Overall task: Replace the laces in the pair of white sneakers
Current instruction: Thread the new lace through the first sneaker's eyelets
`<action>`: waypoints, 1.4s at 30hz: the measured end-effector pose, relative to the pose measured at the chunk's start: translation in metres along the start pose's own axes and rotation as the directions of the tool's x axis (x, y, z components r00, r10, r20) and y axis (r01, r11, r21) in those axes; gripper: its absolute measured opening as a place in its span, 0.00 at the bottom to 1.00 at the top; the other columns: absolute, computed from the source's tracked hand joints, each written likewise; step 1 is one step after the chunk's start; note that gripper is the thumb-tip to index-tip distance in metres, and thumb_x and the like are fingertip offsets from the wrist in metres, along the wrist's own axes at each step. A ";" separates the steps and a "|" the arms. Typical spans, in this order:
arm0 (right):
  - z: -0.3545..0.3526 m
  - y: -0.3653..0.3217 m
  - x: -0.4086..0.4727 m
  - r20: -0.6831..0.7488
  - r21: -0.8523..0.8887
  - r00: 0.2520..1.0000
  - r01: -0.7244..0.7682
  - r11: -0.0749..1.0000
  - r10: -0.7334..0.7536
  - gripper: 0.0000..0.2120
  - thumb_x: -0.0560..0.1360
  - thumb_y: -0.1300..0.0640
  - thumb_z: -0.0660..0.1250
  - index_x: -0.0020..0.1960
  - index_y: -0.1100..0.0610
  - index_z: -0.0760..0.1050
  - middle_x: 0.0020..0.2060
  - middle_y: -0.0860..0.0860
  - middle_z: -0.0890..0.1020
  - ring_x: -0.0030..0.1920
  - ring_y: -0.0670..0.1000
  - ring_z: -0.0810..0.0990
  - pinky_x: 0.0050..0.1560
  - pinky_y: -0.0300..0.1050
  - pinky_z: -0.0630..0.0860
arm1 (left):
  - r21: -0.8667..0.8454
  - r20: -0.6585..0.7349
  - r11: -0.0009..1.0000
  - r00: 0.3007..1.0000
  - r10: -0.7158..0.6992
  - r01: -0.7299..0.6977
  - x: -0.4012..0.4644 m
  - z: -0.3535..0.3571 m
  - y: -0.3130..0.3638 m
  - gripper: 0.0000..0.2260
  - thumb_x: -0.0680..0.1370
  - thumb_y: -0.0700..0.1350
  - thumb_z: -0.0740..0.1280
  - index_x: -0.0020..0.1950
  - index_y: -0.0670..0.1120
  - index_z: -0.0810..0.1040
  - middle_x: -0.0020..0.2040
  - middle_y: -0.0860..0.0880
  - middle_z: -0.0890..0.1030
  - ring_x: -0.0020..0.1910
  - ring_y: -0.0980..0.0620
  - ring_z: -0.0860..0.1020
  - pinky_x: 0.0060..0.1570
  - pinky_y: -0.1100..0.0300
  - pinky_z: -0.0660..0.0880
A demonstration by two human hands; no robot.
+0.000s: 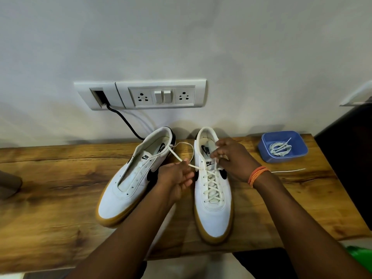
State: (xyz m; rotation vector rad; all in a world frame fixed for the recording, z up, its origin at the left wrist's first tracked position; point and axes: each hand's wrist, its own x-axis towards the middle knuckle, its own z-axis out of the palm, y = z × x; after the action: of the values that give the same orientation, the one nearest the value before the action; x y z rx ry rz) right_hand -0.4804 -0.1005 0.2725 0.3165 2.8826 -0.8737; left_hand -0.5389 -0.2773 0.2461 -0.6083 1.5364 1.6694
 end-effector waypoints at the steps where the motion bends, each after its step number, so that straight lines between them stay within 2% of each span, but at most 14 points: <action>1: 0.000 0.004 0.000 -0.039 0.056 0.999 -0.031 0.998 0.033 0.16 0.73 0.68 0.68 0.59 0.59 0.79 0.61 0.57 0.71 0.59 0.52 0.72 0.58 0.33 0.66 | 0.025 0.023 0.998 0.998 -0.066 0.065 -0.001 0.000 0.001 0.10 0.81 0.48 0.66 0.53 0.41 0.76 0.46 0.45 0.81 0.41 0.50 0.80 0.39 0.56 0.77; 3: -0.002 0.013 -0.001 -0.066 0.119 0.995 -0.071 0.990 0.079 0.21 0.70 0.68 0.70 0.61 0.57 0.72 0.60 0.56 0.69 0.56 0.50 0.70 0.56 0.32 0.70 | 0.118 0.017 0.988 0.994 -0.105 0.102 -0.001 -0.001 -0.001 0.13 0.81 0.52 0.64 0.53 0.42 0.75 0.46 0.44 0.79 0.40 0.48 0.79 0.34 0.55 0.76; 6: 0.003 0.026 -0.006 0.088 0.041 0.982 -0.171 0.984 0.167 0.25 0.68 0.61 0.75 0.60 0.56 0.68 0.57 0.53 0.71 0.56 0.51 0.72 0.56 0.47 0.74 | 0.287 -0.179 0.941 0.955 0.236 -0.179 0.004 0.003 -0.012 0.21 0.76 0.54 0.69 0.61 0.42 0.71 0.58 0.42 0.76 0.49 0.46 0.78 0.39 0.55 0.77; 8: 0.008 0.030 -0.009 0.180 0.012 0.955 -0.243 0.970 0.237 0.18 0.70 0.59 0.74 0.56 0.54 0.69 0.53 0.52 0.76 0.53 0.53 0.75 0.55 0.51 0.75 | 0.492 -0.199 0.765 0.802 0.563 -0.415 -0.001 0.006 -0.017 0.20 0.77 0.50 0.69 0.63 0.43 0.68 0.62 0.47 0.69 0.55 0.50 0.70 0.49 0.59 0.69; 10: 0.011 0.030 -0.011 0.208 -0.043 0.943 -0.257 0.965 0.260 0.11 0.73 0.55 0.71 0.53 0.52 0.71 0.51 0.50 0.79 0.53 0.54 0.77 0.57 0.55 0.74 | 0.628 -0.046 0.566 0.701 0.712 -0.533 -0.007 0.010 -0.021 0.15 0.79 0.49 0.67 0.62 0.45 0.70 0.61 0.48 0.68 0.54 0.54 0.68 0.52 0.60 0.66; 14: 0.011 0.025 -0.012 0.195 -0.176 0.945 -0.230 0.957 0.263 0.05 0.77 0.51 0.67 0.44 0.48 0.72 0.49 0.49 0.79 0.52 0.54 0.76 0.56 0.54 0.73 | 0.729 0.191 0.368 0.689 0.700 -0.577 -0.007 0.016 -0.034 0.13 0.81 0.47 0.64 0.64 0.45 0.73 0.61 0.47 0.73 0.59 0.51 0.71 0.58 0.56 0.70; 17: 0.009 0.022 -0.013 0.250 -0.171 0.938 -0.200 0.965 0.239 0.10 0.77 0.51 0.67 0.38 0.48 0.70 0.45 0.50 0.77 0.48 0.53 0.75 0.53 0.51 0.73 | 0.768 0.274 0.157 0.540 0.796 -0.621 -0.015 0.017 -0.040 0.13 0.80 0.43 0.63 0.64 0.45 0.72 0.60 0.47 0.73 0.60 0.49 0.70 0.56 0.60 0.66; 19: -0.002 0.022 -0.017 0.282 -0.069 0.934 -0.209 0.975 0.220 0.06 0.76 0.56 0.68 0.41 0.55 0.77 0.42 0.52 0.79 0.44 0.51 0.76 0.48 0.47 0.72 | 0.733 0.380 0.006 0.417 0.825 -0.680 -0.020 0.019 -0.042 0.15 0.79 0.42 0.64 0.66 0.47 0.72 0.62 0.48 0.74 0.60 0.49 0.70 0.57 0.58 0.69; 24: -0.048 0.025 -0.030 0.274 0.372 0.943 -0.284 0.884 0.188 0.04 0.74 0.66 0.69 0.46 0.62 0.82 0.33 0.52 0.84 0.39 0.48 0.81 0.44 0.42 0.77 | 0.603 0.624 -0.196 0.304 0.720 -0.773 -0.030 0.029 -0.041 0.21 0.78 0.39 0.65 0.71 0.47 0.70 0.61 0.48 0.79 0.61 0.47 0.73 0.57 0.51 0.74; 27: -0.072 0.035 -0.041 0.176 0.626 0.969 -0.245 0.741 0.172 0.05 0.75 0.62 0.70 0.49 0.61 0.82 0.34 0.54 0.84 0.37 0.47 0.82 0.41 0.40 0.76 | 0.592 0.726 -0.324 0.314 0.612 -0.739 -0.030 0.043 -0.065 0.28 0.79 0.39 0.64 0.78 0.43 0.61 0.74 0.45 0.69 0.76 0.45 0.62 0.73 0.47 0.62; 30: -0.091 0.046 -0.052 0.063 0.827 0.981 -0.154 0.540 0.182 0.06 0.75 0.61 0.69 0.49 0.62 0.81 0.33 0.53 0.83 0.35 0.48 0.81 0.37 0.41 0.74 | 0.616 0.713 -0.220 0.417 0.564 -0.756 -0.028 0.061 -0.090 0.31 0.80 0.39 0.61 0.80 0.44 0.53 0.78 0.44 0.61 0.79 0.47 0.54 0.78 0.50 0.50; 35: -0.120 0.065 -0.073 -0.103 0.948 0.978 0.041 0.316 0.183 0.07 0.71 0.61 0.68 0.45 0.63 0.81 0.31 0.54 0.82 0.31 0.49 0.80 0.32 0.39 0.74 | 0.586 0.748 -0.239 0.404 0.526 -0.774 -0.046 0.105 -0.114 0.29 0.79 0.41 0.63 0.79 0.41 0.57 0.77 0.40 0.62 0.79 0.45 0.55 0.77 0.52 0.44; 38: -0.124 0.076 -0.079 -0.115 0.963 0.975 0.064 0.261 0.188 0.08 0.68 0.56 0.71 0.42 0.60 0.83 0.31 0.54 0.82 0.33 0.50 0.79 0.35 0.40 0.72 | 0.603 0.765 -0.276 0.444 0.466 -0.749 -0.045 0.115 -0.126 0.30 0.79 0.43 0.63 0.79 0.41 0.57 0.78 0.40 0.61 0.79 0.45 0.55 0.78 0.48 0.48; 42: -0.125 0.084 -0.080 -0.093 0.991 0.994 0.086 0.104 0.062 0.23 0.61 0.49 0.77 0.52 0.61 0.83 0.44 0.58 0.85 0.42 0.52 0.82 0.44 0.43 0.76 | 0.621 0.759 -0.240 0.496 0.422 -0.746 -0.040 0.109 -0.126 0.26 0.77 0.41 0.62 0.75 0.40 0.64 0.74 0.39 0.67 0.77 0.42 0.61 0.77 0.52 0.49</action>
State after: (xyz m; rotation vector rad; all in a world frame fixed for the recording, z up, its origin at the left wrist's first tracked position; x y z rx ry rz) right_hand -0.3891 0.0243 0.3439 0.4085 1.7101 -2.8014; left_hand -0.3991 -0.1832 0.2178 1.3680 2.4116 0.6898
